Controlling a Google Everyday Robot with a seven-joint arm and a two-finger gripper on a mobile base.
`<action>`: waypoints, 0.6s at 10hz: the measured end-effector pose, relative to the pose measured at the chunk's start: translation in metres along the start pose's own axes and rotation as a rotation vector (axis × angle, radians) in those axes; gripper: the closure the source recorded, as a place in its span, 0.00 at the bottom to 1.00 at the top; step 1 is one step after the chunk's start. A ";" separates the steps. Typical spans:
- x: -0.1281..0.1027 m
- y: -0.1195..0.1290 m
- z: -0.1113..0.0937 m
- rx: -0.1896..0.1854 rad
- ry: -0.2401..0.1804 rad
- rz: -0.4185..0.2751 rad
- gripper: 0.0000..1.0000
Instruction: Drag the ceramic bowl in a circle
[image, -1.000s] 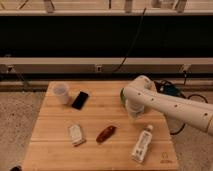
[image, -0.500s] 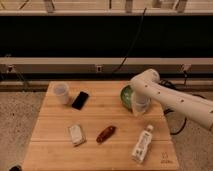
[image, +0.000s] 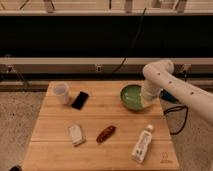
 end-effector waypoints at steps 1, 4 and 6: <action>0.000 -0.001 0.007 0.002 -0.007 -0.001 0.20; 0.002 -0.002 0.028 -0.001 -0.022 -0.005 0.20; 0.006 0.001 0.039 -0.002 -0.029 0.004 0.20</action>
